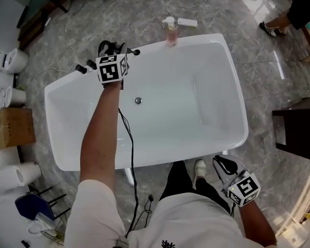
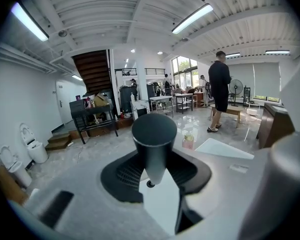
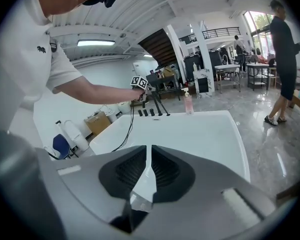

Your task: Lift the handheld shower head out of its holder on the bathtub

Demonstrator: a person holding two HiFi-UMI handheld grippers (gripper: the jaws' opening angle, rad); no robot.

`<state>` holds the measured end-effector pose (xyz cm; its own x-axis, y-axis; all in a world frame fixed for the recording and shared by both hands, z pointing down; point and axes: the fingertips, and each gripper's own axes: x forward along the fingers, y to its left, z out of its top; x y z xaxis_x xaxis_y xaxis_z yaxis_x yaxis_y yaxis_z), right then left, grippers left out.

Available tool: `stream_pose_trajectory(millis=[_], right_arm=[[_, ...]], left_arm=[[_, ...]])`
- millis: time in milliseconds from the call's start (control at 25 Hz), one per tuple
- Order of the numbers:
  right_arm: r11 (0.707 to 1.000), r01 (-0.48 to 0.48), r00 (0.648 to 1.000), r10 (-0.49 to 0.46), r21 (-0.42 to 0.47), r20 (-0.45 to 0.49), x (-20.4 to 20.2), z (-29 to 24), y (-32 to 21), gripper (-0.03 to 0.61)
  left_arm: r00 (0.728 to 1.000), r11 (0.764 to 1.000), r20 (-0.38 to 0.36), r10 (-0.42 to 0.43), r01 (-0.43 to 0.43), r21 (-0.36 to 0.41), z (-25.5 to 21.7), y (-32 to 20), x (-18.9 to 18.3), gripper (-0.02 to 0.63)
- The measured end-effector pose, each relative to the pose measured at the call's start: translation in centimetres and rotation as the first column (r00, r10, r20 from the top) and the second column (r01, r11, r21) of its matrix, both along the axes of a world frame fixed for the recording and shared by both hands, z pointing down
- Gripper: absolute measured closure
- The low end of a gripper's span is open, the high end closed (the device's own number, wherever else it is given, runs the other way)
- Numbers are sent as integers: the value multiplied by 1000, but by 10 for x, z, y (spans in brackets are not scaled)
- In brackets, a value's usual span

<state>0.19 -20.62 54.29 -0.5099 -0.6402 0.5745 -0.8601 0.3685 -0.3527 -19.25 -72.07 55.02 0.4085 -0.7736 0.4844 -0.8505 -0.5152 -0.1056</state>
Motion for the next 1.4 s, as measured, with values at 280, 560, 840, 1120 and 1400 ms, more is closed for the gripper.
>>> stream_pose_trajectory(millis=[280, 560, 840, 1120, 1400], right_arm=[[999, 28, 1000, -28, 40, -1, 5, -11, 12, 535], [996, 47, 999, -48, 75, 9, 11, -20, 34, 535], [991, 71, 997, -74, 112, 21, 16, -29, 57, 540], [986, 94, 995, -98, 135, 20, 30, -35, 83, 540], [980, 116, 993, -120, 163, 14, 41, -44, 102, 541]], left_arm=[[1000, 999, 5, 13, -13, 29, -33, 37, -5, 474], [1000, 998, 11, 21, -22, 52, -62, 85, -3, 474], [1000, 998, -4, 6, -5, 69, -90, 138, -6, 474], [1000, 996, -13, -18, 19, 84, -114, 193, -11, 474], [999, 994, -20, -29, 31, 107, -140, 245, -12, 474]])
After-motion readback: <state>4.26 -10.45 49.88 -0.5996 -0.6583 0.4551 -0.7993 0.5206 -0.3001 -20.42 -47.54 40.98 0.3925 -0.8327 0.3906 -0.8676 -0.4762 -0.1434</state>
